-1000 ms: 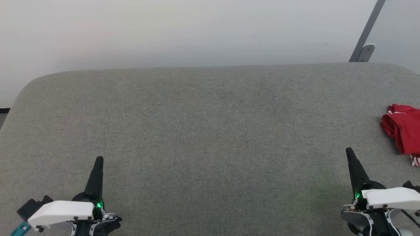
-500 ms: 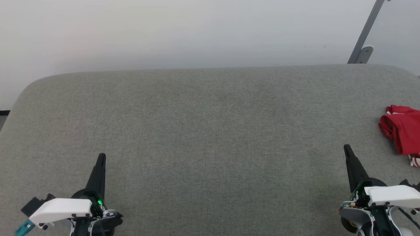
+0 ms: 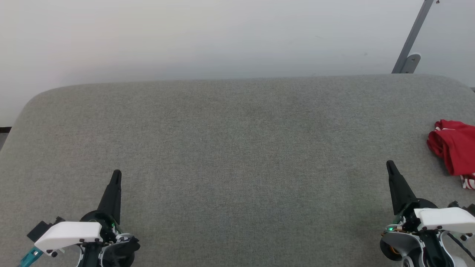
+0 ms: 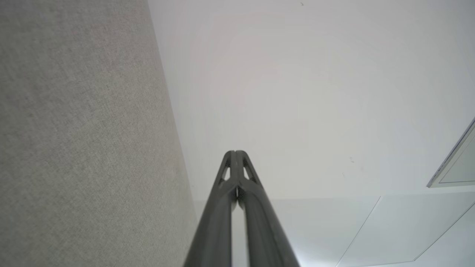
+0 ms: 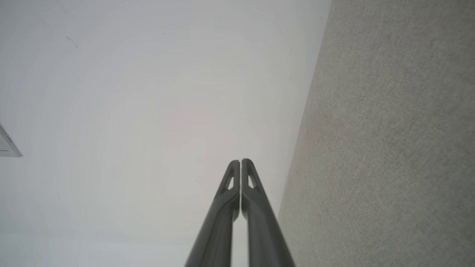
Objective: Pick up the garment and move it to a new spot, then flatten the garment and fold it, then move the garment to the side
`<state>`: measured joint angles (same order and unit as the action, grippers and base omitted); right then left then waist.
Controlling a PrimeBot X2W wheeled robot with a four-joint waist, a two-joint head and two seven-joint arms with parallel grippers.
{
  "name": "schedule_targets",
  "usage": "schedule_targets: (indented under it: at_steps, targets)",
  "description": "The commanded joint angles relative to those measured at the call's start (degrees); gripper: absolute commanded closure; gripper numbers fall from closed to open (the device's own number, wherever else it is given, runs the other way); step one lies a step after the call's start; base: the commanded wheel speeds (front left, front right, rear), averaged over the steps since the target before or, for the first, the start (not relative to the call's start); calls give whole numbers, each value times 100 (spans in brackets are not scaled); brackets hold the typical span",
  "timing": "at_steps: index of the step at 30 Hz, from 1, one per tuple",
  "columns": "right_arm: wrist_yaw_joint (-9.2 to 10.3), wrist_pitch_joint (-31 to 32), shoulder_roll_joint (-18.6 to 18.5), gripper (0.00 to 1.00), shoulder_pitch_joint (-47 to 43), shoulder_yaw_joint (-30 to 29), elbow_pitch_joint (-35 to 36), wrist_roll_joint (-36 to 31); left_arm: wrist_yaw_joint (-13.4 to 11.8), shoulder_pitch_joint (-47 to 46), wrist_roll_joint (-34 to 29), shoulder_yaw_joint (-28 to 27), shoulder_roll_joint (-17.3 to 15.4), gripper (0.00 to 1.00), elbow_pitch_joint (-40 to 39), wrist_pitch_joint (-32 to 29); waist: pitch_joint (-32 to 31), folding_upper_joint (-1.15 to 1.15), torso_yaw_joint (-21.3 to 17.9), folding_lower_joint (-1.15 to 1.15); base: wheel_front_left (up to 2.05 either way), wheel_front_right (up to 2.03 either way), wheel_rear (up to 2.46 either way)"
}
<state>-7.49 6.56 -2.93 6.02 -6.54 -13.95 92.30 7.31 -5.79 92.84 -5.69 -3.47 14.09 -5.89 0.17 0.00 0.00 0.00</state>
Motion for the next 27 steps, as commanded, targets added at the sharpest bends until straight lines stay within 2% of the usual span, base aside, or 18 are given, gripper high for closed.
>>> schedule_targets:
  at_steps: [1,27]
  targets:
    - [0,18,12,100,42,2,-18,18,32,-79,31,-17,11,100,5,-28,0,0,0,0,0,0,0]
    - [0,16,11,100,36,4,-18,20,31,-77,-3,-43,29,100,4,-45,0,0,0,0,0,0,0]
